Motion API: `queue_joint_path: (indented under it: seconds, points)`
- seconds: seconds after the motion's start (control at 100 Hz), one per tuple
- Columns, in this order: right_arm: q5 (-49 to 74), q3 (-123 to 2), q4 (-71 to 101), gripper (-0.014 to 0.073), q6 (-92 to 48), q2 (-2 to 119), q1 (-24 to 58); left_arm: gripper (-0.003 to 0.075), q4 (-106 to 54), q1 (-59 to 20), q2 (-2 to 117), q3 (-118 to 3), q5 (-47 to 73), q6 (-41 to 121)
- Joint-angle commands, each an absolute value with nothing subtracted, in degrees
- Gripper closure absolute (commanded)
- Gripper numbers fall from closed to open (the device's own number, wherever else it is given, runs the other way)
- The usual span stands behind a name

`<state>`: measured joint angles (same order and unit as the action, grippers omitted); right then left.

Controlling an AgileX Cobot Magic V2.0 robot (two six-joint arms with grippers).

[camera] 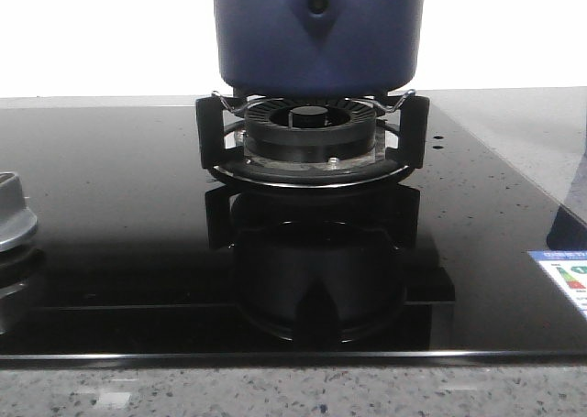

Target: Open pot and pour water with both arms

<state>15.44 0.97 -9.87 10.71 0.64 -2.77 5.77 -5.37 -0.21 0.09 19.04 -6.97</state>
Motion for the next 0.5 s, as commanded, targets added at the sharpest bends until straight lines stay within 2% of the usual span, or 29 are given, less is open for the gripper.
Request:
queue_joint_path:
  seconds: [0.0, 0.49]
  points:
    - [16.5, 2.3, -8.5, 0.0657, 9.7, -0.6, -3.3, 0.0740, 5.1, -5.6, -1.9, 2.7, 16.2, -7.6]
    - [17.5, 2.3, -8.4, 0.0657, 9.6, -1.7, -3.3, 0.0740, 5.1, -5.6, -1.9, 2.7, 16.2, -7.6]
